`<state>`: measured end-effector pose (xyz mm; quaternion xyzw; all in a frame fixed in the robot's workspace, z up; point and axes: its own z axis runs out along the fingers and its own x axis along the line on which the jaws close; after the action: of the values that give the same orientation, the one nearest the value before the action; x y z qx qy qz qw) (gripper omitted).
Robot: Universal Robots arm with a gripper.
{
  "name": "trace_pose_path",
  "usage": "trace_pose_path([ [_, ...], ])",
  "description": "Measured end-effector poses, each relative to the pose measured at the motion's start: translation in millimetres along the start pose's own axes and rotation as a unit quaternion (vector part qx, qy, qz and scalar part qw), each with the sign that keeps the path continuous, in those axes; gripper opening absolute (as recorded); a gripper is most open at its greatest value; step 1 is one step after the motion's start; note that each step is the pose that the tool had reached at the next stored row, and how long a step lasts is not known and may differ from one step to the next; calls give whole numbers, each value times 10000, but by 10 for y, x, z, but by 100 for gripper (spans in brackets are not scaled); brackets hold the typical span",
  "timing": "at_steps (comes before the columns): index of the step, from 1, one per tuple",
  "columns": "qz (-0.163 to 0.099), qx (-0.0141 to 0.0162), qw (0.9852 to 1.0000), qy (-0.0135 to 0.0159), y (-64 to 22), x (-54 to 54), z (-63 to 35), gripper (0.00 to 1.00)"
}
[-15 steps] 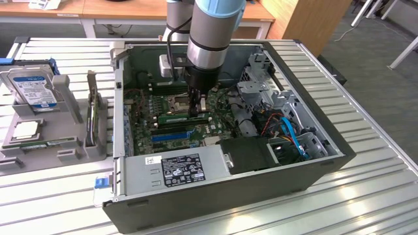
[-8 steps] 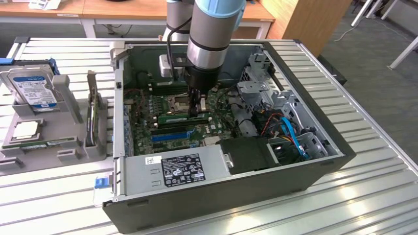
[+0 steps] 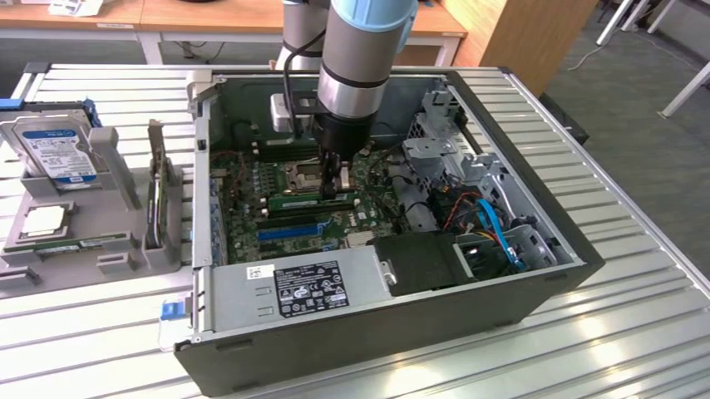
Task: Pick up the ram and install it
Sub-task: 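Insert the ram into the slot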
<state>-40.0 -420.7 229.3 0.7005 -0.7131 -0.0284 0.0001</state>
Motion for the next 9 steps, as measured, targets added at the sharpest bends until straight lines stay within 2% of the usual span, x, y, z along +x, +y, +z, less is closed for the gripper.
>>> trace_pose_path([
  [9, 0, 0, 10000, 0, -10, 0, 0, 11],
])
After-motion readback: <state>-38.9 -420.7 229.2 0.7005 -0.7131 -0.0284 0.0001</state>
